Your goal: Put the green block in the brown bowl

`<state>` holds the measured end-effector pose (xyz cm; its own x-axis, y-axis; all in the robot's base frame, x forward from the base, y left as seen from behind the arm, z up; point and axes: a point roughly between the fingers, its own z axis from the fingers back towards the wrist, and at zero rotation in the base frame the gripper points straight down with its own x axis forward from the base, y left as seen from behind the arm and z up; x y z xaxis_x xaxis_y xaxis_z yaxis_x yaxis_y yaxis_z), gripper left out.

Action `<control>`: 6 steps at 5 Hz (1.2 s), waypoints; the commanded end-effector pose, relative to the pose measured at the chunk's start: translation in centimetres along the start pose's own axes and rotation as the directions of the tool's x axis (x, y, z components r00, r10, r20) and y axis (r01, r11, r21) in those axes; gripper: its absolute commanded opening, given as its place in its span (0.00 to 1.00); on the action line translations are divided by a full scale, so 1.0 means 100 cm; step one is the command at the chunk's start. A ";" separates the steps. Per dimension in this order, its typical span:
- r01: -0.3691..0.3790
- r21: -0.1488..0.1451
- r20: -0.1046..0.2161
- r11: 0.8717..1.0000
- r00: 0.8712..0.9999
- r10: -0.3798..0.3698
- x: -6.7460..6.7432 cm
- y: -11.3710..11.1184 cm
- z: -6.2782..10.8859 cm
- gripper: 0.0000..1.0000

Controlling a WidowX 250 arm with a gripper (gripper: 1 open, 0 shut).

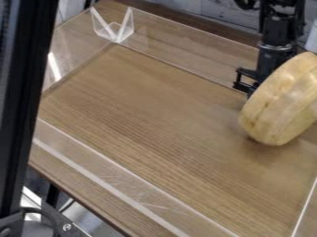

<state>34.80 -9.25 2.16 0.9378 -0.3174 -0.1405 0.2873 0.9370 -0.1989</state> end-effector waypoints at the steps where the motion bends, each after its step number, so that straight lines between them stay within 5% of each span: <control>1: 0.005 0.005 0.024 1.000 1.000 -0.005 0.004 0.001 -0.001 0.00; 6: 0.011 -0.008 0.035 1.000 0.999 -0.011 0.006 0.005 -0.002 0.00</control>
<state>35.07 -9.17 1.90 0.9360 -0.3287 -0.1258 0.2975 0.9298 -0.2167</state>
